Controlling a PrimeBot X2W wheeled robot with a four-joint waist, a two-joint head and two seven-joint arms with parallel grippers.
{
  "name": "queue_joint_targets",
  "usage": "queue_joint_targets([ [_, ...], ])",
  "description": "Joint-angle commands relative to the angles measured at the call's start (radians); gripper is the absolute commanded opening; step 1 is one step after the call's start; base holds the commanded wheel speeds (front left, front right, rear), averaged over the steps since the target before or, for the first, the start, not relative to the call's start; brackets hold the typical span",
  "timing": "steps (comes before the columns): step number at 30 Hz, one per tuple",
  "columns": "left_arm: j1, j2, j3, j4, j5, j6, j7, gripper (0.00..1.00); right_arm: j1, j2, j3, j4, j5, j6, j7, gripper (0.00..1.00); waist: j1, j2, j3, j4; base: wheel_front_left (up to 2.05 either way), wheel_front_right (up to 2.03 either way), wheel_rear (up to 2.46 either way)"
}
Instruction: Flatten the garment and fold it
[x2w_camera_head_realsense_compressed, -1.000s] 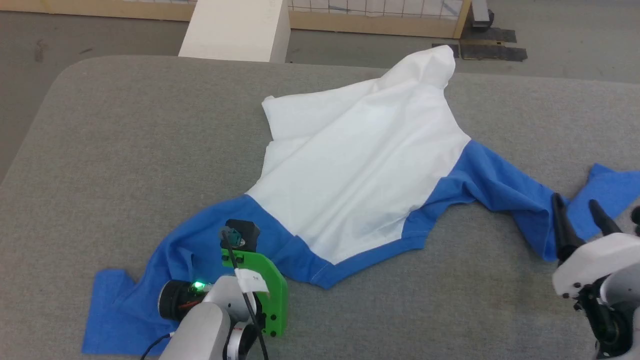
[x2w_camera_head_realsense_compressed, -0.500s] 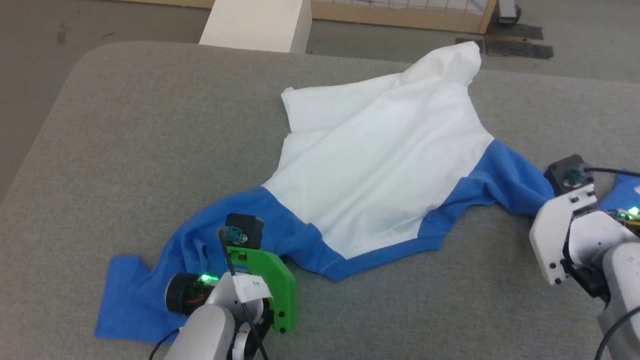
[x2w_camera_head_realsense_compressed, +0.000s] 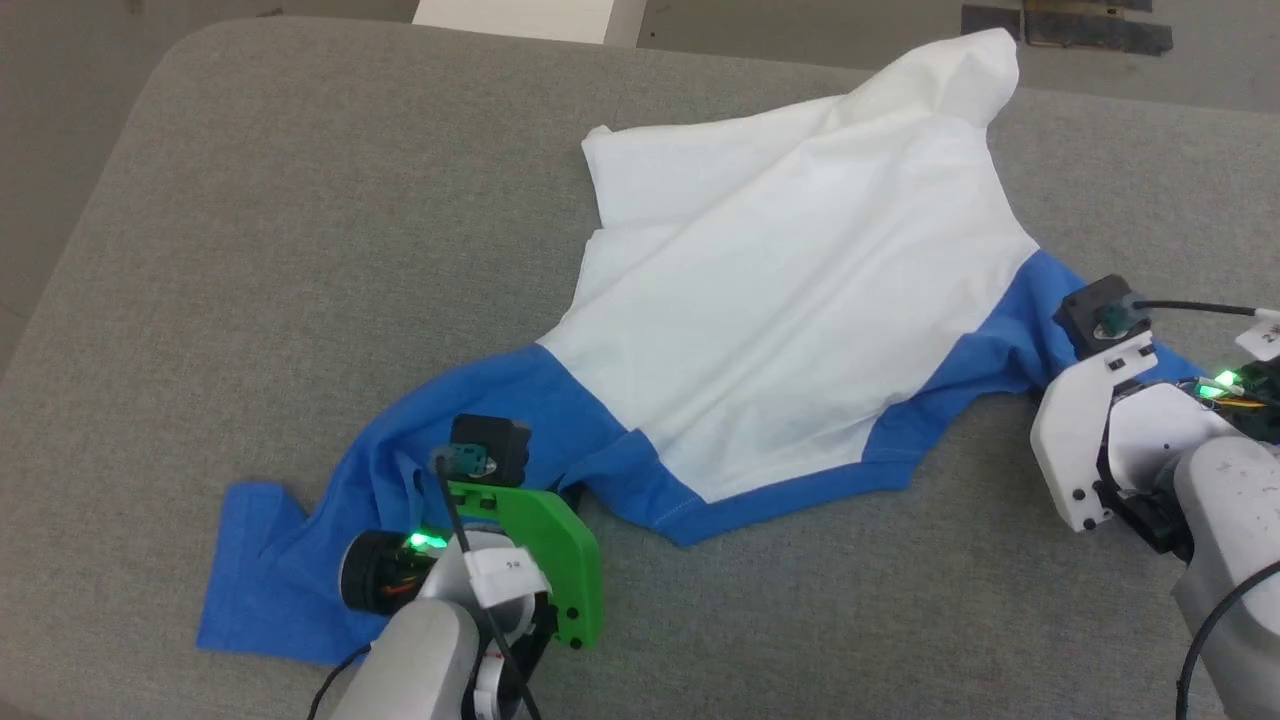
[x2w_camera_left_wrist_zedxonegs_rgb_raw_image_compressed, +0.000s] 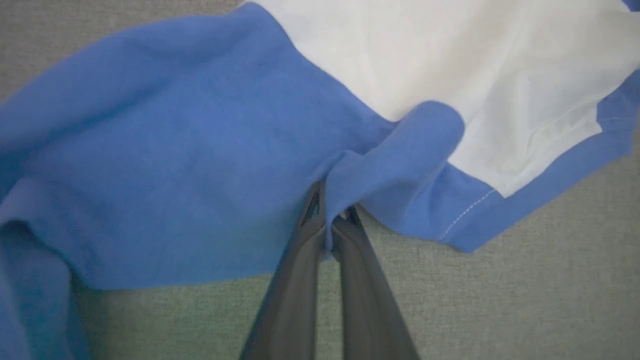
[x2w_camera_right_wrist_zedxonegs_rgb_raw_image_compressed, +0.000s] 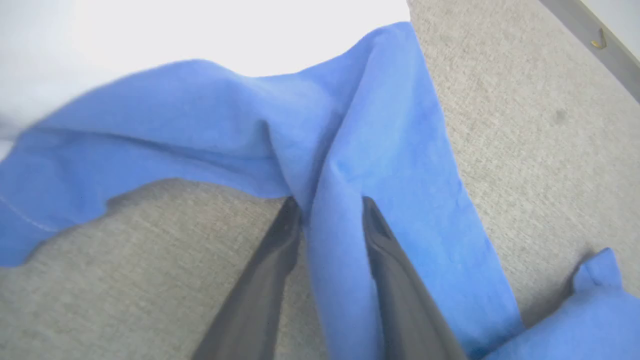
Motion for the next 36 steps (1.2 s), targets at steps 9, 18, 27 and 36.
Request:
queue_joint_targets([
  [9, -0.062, 0.027, 0.095, -0.053, -0.060, -0.009, -0.096, 0.00, -0.034, -0.021, -0.096, -0.088, 0.234, -0.002, 0.031, 0.00, 0.0000, 0.0000, -0.112, -0.040, 0.00, 0.00, 0.00],
  [18, -0.378, 0.123, 0.205, -0.020, -0.088, -0.050, -0.087, 0.00, -0.217, -0.009, -0.230, -0.204, 0.395, -0.002, 0.250, 0.00, 0.0000, 0.0000, -0.087, -0.098, 0.00, 0.00, 0.00],
  [27, -0.857, 0.195, 0.234, 0.207, -0.008, -0.042, -0.124, 0.00, -0.645, 0.099, -0.215, -0.080, 0.313, -0.002, 0.234, 0.00, 0.0000, 0.0000, 0.078, -0.185, 0.00, 0.00, 0.00],
  [36, -1.206, 0.240, 0.223, 0.339, 0.104, 0.000, -0.287, 0.00, -1.010, 0.212, -0.251, 0.116, 0.180, -0.002, -0.004, 0.00, 0.0000, 0.0000, 0.205, -0.252, 0.00, 0.00, 0.00],
])
